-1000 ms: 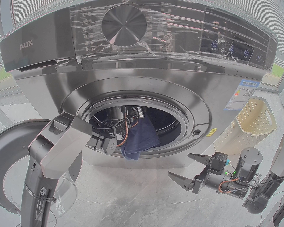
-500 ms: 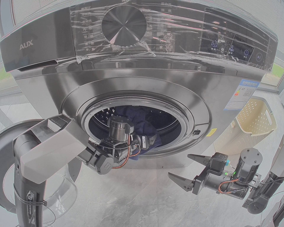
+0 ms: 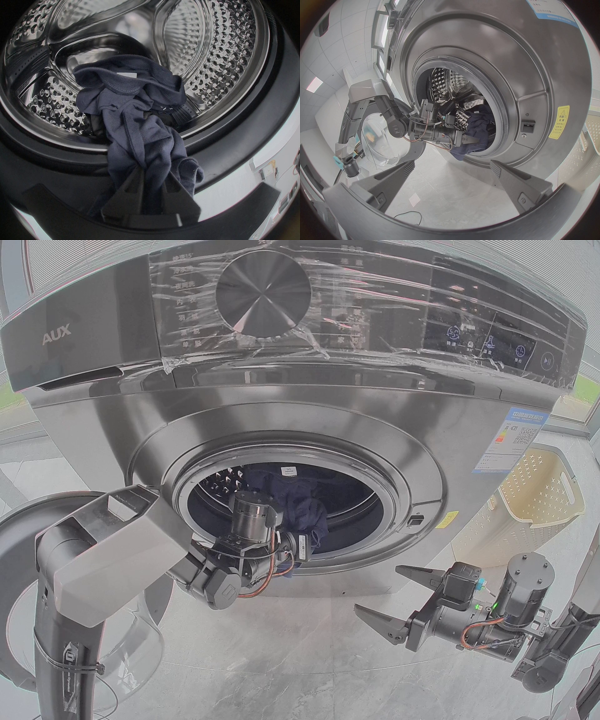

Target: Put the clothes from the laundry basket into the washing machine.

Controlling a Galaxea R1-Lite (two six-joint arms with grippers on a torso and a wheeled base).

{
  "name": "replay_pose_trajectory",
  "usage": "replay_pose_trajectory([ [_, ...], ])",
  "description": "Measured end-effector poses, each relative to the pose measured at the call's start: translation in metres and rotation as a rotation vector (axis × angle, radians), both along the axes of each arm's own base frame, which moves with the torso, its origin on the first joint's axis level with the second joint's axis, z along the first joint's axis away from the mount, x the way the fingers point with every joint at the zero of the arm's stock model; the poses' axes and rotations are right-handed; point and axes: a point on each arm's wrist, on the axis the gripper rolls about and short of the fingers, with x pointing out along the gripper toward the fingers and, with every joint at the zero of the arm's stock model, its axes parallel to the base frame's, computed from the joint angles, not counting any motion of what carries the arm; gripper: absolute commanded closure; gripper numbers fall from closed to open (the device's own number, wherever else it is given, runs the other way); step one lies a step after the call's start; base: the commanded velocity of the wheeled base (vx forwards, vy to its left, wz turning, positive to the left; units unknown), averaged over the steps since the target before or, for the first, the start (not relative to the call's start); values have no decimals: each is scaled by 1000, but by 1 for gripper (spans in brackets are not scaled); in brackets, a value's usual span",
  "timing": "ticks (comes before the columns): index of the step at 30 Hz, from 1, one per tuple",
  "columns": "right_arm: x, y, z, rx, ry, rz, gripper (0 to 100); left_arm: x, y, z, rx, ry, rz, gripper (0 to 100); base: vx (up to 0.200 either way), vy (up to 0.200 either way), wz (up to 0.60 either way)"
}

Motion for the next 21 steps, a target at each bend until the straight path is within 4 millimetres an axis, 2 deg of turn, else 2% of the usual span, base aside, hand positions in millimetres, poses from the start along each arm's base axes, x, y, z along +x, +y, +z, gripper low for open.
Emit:
replay_pose_trajectory([
  [4, 0, 0, 0, 1, -1, 0, 0, 10, -2, 8, -24, -33, 16, 100, 0, 0, 0],
  [14, 0, 0, 0, 2, -2, 0, 0, 56, -7, 62, -219, -295, 137, 100, 0, 0, 0],
  [21, 0, 1, 0, 0, 0, 1, 0, 79, -6, 79, -299, -424, 180, 100, 0, 0, 0],
])
